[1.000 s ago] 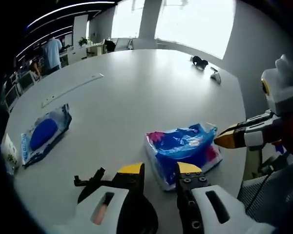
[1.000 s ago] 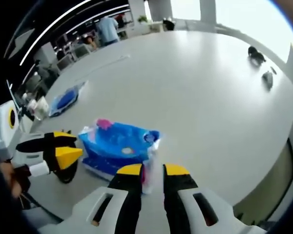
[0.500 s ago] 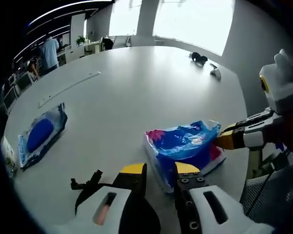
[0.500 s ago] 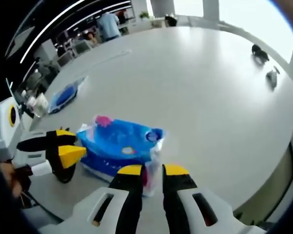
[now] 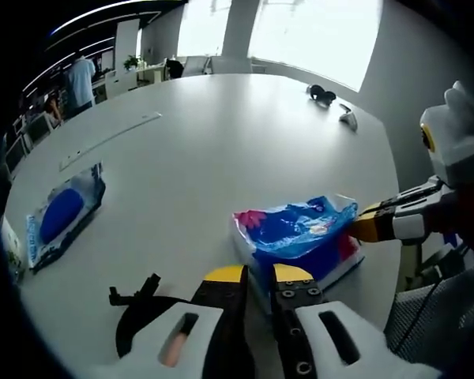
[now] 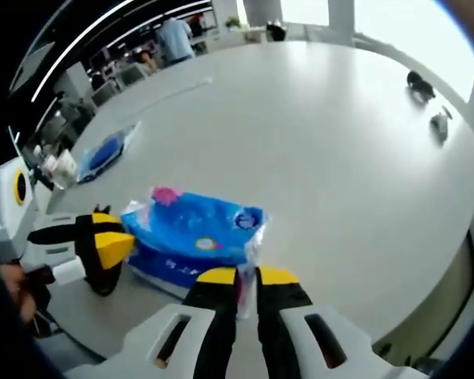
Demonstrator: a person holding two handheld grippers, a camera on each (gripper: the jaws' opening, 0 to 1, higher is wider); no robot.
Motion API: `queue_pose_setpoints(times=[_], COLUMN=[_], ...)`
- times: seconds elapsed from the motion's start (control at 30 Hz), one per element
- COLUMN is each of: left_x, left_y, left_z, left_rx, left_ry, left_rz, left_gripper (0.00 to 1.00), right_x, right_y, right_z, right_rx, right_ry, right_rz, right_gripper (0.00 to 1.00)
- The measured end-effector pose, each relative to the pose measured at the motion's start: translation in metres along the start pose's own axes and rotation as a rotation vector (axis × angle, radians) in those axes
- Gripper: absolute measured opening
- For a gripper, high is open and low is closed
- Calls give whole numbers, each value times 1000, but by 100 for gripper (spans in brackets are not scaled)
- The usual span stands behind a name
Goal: Arrange the tabletop items into an orderly group along one side of the table until the central work area is clear of visible clutter.
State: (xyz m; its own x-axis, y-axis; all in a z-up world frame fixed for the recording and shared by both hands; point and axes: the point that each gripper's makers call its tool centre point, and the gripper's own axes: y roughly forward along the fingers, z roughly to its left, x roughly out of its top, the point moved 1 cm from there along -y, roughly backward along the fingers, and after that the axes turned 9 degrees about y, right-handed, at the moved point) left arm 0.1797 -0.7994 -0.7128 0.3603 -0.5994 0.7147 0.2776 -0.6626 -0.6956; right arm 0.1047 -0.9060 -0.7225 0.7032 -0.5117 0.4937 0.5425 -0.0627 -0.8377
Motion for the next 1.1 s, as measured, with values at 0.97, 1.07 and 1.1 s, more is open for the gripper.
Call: queue_pose_setpoints(times=[0.97,1.07,1.1], left_x=[28,32,33], left_y=[-25,-28,-29], left_z=[37,43,45], left_rx=[60,72,76], left_ry=[-40,-45,-47], left_rz=[-73,-84,-87], left_gripper=[7,7,7], right_x=[45,50,52], right_y=[-3,-2,-1], right_z=[36,41,43], right_rx=[50,57,59], right_ry=[-57,-63,-71], right_rz=[-61,-65,-66], right_gripper=[0,0,0])
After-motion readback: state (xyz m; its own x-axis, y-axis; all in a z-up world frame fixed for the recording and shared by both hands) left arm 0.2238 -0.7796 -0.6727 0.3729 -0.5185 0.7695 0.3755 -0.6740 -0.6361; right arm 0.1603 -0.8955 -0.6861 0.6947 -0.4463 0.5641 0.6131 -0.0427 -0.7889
